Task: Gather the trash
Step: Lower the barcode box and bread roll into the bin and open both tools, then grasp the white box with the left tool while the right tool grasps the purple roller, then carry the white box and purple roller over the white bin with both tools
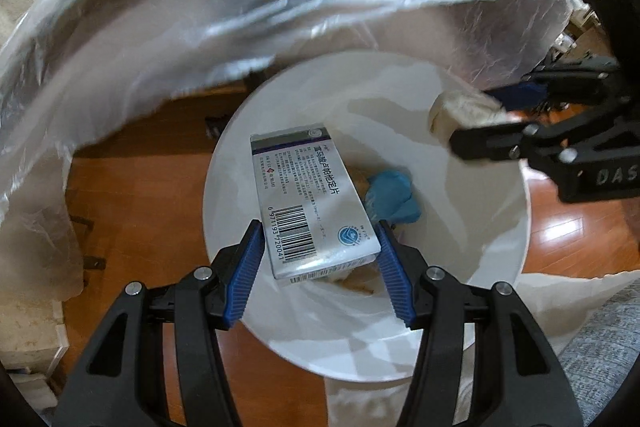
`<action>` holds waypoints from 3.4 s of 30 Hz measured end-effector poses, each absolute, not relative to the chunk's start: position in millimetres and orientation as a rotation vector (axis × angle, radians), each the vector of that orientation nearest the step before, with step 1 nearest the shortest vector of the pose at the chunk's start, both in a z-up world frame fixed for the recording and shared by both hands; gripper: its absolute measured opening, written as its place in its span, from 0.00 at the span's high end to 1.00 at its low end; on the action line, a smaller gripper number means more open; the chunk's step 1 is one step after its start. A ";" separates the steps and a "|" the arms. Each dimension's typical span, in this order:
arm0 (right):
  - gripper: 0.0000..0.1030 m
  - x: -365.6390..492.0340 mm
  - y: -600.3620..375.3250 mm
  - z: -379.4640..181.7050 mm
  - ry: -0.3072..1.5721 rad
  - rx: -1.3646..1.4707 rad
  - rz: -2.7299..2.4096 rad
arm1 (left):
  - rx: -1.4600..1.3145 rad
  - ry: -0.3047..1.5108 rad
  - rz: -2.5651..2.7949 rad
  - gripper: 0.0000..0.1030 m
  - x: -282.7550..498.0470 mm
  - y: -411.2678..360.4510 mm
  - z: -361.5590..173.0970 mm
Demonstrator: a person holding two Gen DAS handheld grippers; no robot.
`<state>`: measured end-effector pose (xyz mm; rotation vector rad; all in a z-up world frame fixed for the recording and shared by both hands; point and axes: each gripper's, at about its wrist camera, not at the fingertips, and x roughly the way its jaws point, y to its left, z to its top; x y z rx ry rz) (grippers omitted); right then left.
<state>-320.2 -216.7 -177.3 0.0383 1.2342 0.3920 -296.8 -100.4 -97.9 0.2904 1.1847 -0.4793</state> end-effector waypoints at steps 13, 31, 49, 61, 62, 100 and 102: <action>0.04 -359.6 -247.0 -24.4 0.801 -0.038 0.391 | 0.199 0.779 -0.486 0.03 -332.7 -58.3 47.5; 0.04 -79.3 -246.8 -22.9 0.889 -0.039 0.380 | 0.371 0.674 -0.425 0.01 -91.1 -73.9 61.9; 0.29 -25.5 -216.9 -43.3 0.935 -0.084 0.412 | 0.241 0.809 -0.560 0.43 -14.3 -72.9 29.7; 0.29 -62.7 -227.0 -22.9 0.890 0.018 0.406 | 0.183 0.797 -0.457 0.44 -36.8 -64.9 51.0; 0.29 -66.7 -226.8 -21.7 0.891 0.019 0.401 | 0.185 0.804 -0.449 0.44 -38.6 -66.3 51.2; 0.29 -234.5 -227.7 -12.0 0.881 0.035 0.420 | 0.202 0.856 -0.230 0.43 -177.3 -72.3 53.5; 0.29 -241.5 -228.9 -12.0 0.882 0.037 0.420 | 0.205 0.856 -0.227 0.43 -182.5 -72.9 54.0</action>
